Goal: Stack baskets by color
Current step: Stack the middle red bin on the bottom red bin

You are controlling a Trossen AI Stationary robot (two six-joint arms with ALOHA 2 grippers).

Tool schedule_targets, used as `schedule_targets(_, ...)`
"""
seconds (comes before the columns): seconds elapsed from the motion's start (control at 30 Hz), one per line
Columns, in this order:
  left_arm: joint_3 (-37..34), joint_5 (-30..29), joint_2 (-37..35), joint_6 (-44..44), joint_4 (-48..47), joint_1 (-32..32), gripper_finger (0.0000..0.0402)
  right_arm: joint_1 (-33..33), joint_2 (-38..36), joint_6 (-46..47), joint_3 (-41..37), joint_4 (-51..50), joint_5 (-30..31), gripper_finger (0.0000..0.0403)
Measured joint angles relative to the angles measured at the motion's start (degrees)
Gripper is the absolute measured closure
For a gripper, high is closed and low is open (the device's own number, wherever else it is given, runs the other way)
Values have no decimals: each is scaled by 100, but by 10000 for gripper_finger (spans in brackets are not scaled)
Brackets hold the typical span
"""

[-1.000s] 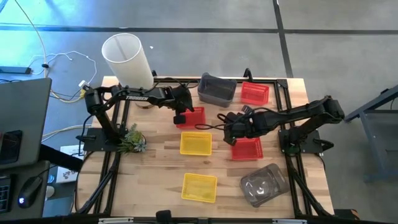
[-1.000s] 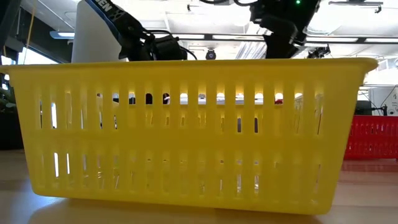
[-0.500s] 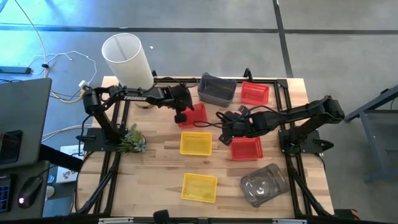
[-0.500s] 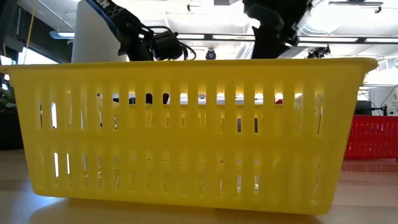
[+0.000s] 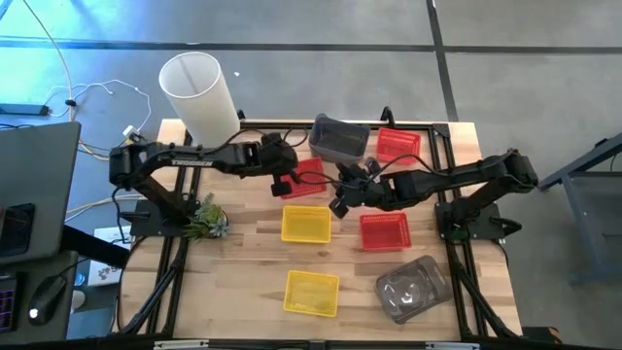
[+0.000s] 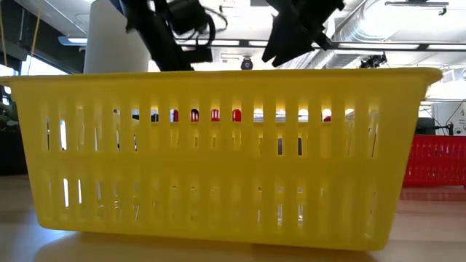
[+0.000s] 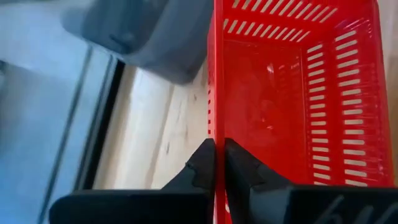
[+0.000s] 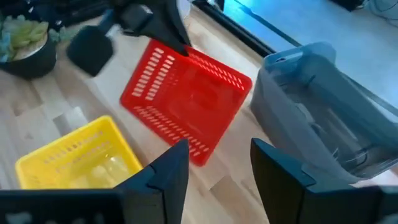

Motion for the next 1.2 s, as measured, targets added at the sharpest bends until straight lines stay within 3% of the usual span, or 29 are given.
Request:
schedule_targets(0.23, 0, -656, -404, -251, 113, -514, 401, -247, 0, -116, 0, 78, 44, 210)
schedule_targets(0.4, 0, -793, -488, -354, 181, -811, 401, -460, 2, -105, 0, 243, -185, 199)
schedule_targets(0.8, -2, -1088, -485, -704, 337, -1272, 401, -684, 162, -102, 2, 511, -902, 198)
schedule_targets(1.1, -2, -1165, -482, -887, 386, -1516, 401, -684, 559, -105, 2, 486, -925, 201)
schedule_targets(1.2, -2, -1166, -482, -808, 497, -1550, 401, -691, 604, -101, 2, 495, -931, 225)
